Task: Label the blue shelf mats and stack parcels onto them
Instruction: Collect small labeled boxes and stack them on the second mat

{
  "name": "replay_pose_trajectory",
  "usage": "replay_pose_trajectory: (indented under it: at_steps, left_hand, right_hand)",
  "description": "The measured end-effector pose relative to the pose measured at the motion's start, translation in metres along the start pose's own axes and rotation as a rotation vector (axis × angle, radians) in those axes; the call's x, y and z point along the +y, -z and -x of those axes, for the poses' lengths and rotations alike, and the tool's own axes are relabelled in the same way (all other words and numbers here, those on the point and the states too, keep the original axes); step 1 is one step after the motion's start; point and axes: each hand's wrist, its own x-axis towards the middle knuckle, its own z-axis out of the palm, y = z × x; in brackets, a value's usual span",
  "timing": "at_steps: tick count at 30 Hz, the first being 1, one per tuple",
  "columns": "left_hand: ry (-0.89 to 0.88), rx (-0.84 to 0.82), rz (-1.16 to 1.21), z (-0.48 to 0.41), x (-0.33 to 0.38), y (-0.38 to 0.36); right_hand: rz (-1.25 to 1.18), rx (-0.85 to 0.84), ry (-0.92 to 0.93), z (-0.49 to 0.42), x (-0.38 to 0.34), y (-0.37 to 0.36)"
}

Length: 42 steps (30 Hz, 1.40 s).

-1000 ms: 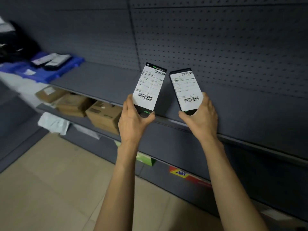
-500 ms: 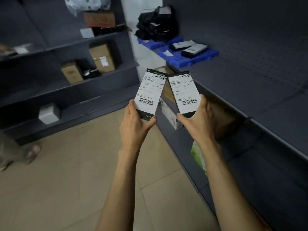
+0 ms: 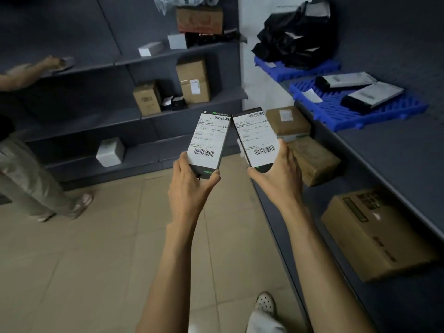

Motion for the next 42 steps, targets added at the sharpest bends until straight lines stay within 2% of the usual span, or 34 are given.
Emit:
replay_pose_trajectory:
  at_steps: [9,16,21,29,32,37,42]
  left_hand:
    - [-0.147,-0.071,0.133,-0.166,0.082,-0.117]
    - [-0.308,-0.279,0.247,-0.224,0.153,-0.212]
    - [-0.473,-0.486,0.288,-0.259,0.202,-0.28]
    - [-0.712,-0.784,0.203,-0.299,0.253,-0.346]
    - [-0.846,-0.894,0.227,-0.305,0.261,-0.359]
    - [-0.989,-0.875,0.347,-0.301,0.268,-0.364]
    - [-1.206,-0.875,0.424,-0.278,0.277,-0.352]
  right_hand:
    - [0.02,0.179,-0.099,-0.181,0.038,0.015]
    - [0.103,0.345,-0.228,-0.247,0.093,0.055]
    - [0.16,0.449,-0.404,-0.278,0.133,0.074]
    - [0.156,0.506,-0.648,-0.312,0.163,0.075]
    - [0.099,0.587,-0.681,-0.312,0.163,0.075]
    - [0.067,0.703,-0.674,-0.284,0.156,0.077]
    - [0.22,0.714,-0.754,-0.237,0.141,0.075]
